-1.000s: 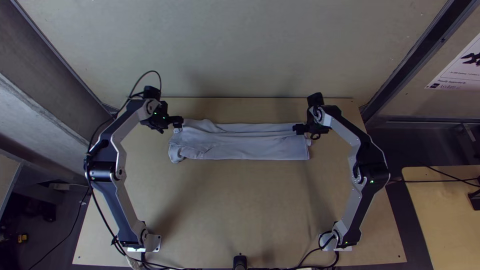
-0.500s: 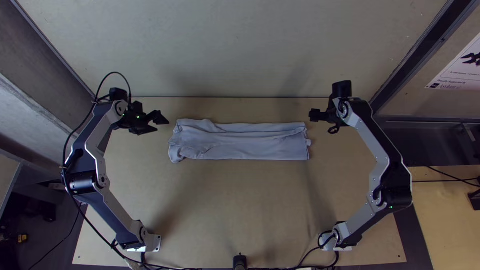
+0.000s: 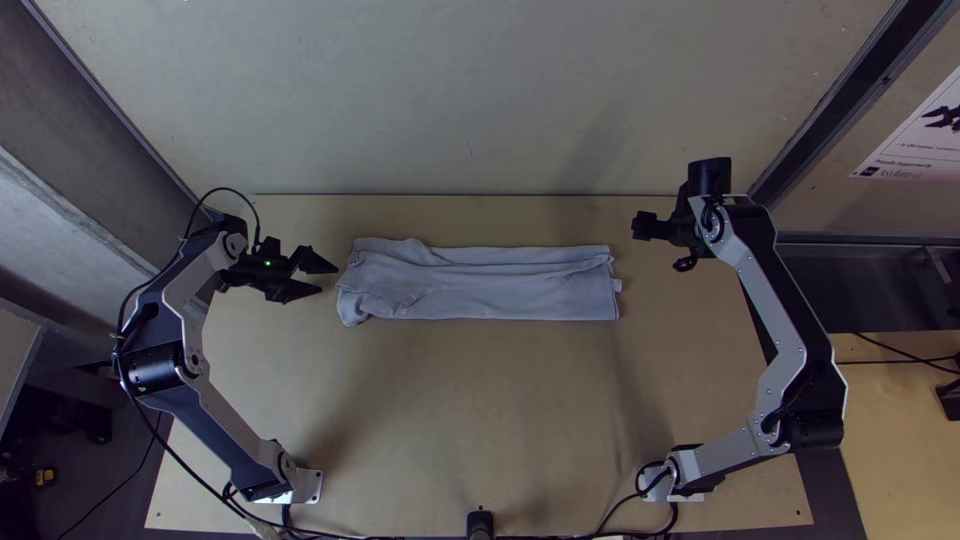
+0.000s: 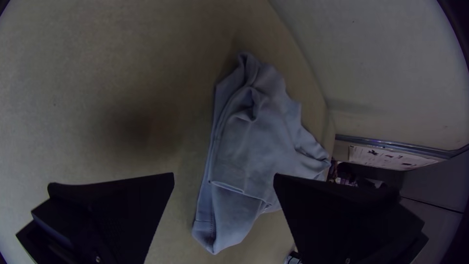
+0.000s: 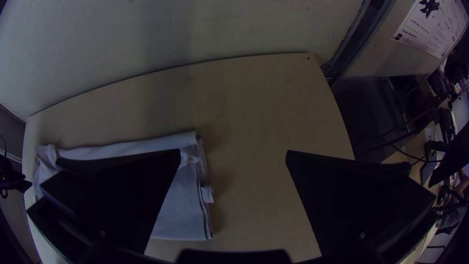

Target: Fold the t-shirt

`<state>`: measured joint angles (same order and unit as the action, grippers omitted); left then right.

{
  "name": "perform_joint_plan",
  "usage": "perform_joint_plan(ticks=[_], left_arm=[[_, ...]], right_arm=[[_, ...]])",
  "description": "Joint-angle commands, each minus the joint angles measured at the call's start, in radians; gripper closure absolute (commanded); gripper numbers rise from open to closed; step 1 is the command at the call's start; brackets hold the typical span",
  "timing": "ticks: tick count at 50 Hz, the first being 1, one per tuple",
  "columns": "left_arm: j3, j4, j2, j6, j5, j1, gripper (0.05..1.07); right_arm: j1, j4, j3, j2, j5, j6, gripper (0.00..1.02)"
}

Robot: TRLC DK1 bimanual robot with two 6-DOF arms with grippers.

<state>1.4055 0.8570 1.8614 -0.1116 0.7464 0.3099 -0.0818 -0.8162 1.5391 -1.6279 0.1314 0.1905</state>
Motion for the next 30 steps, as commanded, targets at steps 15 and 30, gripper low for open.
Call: perform_joint_plan(ticks=[15, 30], left_arm=[[-0.025, -0.026, 0.134, 0.030, 0.088, -0.002, 0.09], [0.006, -0.029, 0.190, 0.024, 0.100, -0.124, 0.09]], right_arm=[[-0.016, -0.011, -0.088, 0.072, -0.003, 0.024, 0.03], [-0.015, -0.011, -0.117, 0.092, -0.003, 0.021, 0.03]])
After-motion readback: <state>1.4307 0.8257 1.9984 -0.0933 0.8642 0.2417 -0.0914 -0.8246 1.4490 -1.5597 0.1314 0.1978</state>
